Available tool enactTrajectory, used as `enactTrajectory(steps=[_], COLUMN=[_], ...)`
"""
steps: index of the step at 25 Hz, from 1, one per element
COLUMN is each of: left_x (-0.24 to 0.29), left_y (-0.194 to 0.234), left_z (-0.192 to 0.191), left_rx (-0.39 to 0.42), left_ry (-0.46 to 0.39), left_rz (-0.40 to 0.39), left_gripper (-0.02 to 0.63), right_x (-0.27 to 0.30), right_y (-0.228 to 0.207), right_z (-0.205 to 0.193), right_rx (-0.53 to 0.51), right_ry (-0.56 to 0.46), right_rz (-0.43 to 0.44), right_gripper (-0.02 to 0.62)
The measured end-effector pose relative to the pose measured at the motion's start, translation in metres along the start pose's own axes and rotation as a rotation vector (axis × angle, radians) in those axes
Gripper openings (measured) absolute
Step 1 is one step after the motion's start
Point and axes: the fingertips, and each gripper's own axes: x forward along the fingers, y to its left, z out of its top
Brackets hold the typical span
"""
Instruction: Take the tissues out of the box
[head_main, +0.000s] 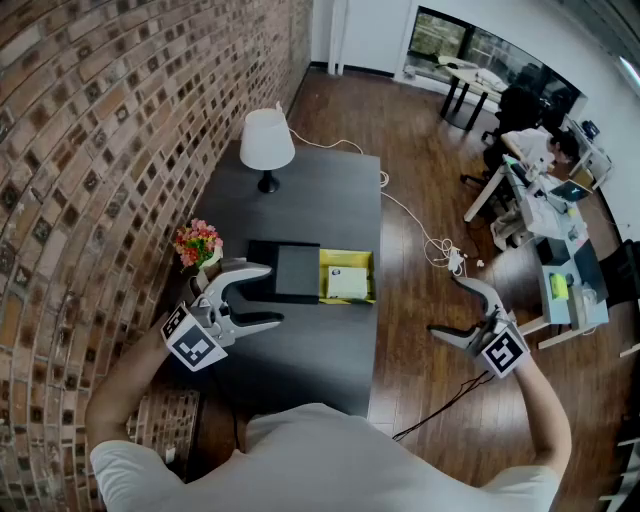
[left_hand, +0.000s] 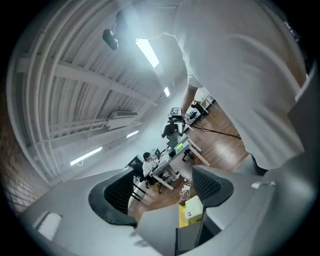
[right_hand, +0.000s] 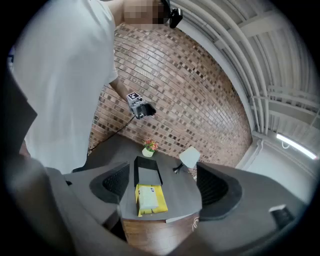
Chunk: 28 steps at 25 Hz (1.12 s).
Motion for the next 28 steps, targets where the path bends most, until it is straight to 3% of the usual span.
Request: enactTrajectory(steps=[3, 7, 20, 28], left_x=[0.004, -0.002, -0.004, 0.009], left_y=[0.004, 0.016, 0.024, 0.013], left_z=[-0.011, -0.023, -0.051, -0.06], left_rx=[-0.018, -0.063, -0.269, -0.362], left_ry=[0.001, 0.018, 0.153, 0.16], left_rz=[0.012, 0.098, 0.257, 0.315], left_gripper=[0.357, 0.357, 0.357, 0.357], right_x=[0.001, 0.017, 0.094, 0.152], right_y=[-0.016, -0.038, -0.049, -0.048], right_z=[-0.027, -0.051, -0.112, -0.156], right_rx=[0.071, 0.105, 0.125, 0.122], right_ry=[0.055, 0.104, 0.231, 0.266], right_rz=[-0.03, -0.016, 0.263, 0.335], right_gripper=[0.419, 0.419, 0.419, 0.419])
